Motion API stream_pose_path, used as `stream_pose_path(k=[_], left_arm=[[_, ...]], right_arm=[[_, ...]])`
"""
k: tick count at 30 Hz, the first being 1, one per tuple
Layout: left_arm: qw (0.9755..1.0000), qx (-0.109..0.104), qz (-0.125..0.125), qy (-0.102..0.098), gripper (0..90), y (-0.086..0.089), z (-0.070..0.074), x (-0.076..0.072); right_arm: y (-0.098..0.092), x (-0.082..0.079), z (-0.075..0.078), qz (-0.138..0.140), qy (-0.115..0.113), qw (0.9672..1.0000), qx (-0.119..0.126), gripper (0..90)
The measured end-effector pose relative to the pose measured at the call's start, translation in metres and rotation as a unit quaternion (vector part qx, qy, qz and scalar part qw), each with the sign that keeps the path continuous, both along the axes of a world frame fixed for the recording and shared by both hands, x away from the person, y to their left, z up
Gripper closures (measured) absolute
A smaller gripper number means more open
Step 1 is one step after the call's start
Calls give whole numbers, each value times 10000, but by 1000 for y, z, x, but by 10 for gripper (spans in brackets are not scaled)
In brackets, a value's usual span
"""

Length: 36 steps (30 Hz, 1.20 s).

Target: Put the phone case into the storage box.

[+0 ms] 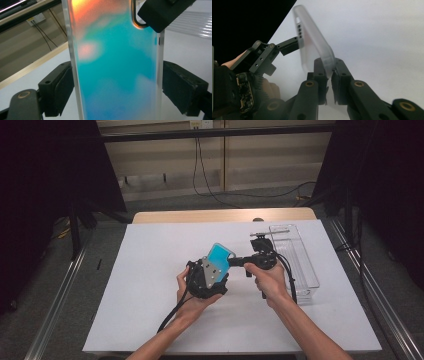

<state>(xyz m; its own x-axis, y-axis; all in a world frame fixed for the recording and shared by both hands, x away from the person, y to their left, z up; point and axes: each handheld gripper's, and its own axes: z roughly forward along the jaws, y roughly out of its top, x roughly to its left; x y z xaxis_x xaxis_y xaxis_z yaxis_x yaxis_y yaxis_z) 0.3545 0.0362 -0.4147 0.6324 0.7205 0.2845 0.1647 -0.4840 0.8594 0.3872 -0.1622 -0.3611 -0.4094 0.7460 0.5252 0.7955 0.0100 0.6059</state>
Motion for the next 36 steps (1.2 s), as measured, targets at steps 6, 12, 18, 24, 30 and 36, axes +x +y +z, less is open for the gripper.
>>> stream_pose_path(k=[6, 12, 18, 24, 30, 36], left_arm=[[9999, -49, -79, 77, 135, 1, 1, 1], [9996, -140, -200, 173, 95, 3, 1, 3], [9983, -353, -276, 373, 51, 7, 4, 6], [9935, -758, -421, 739, 50, 6, 10, 7], [9937, -630, -583, 716, 28, 9, 9, 8], [9919, -684, -689, 821, 32, 15, 9, 9]], right_arm=[[0, -1, 2, 110, -145, 9998, -74, 834], [-3, -1, 3, 39, -243, 9996, -138, 838], [-5, 0, 3, -14, -308, 9994, -182, 841], [-8, 1, 4, -61, -448, 9987, -214, 841], [-11, 0, 5, -96, -542, 9981, -287, 841], [-14, -1, 6, -116, -627, 9971, -408, 841]])
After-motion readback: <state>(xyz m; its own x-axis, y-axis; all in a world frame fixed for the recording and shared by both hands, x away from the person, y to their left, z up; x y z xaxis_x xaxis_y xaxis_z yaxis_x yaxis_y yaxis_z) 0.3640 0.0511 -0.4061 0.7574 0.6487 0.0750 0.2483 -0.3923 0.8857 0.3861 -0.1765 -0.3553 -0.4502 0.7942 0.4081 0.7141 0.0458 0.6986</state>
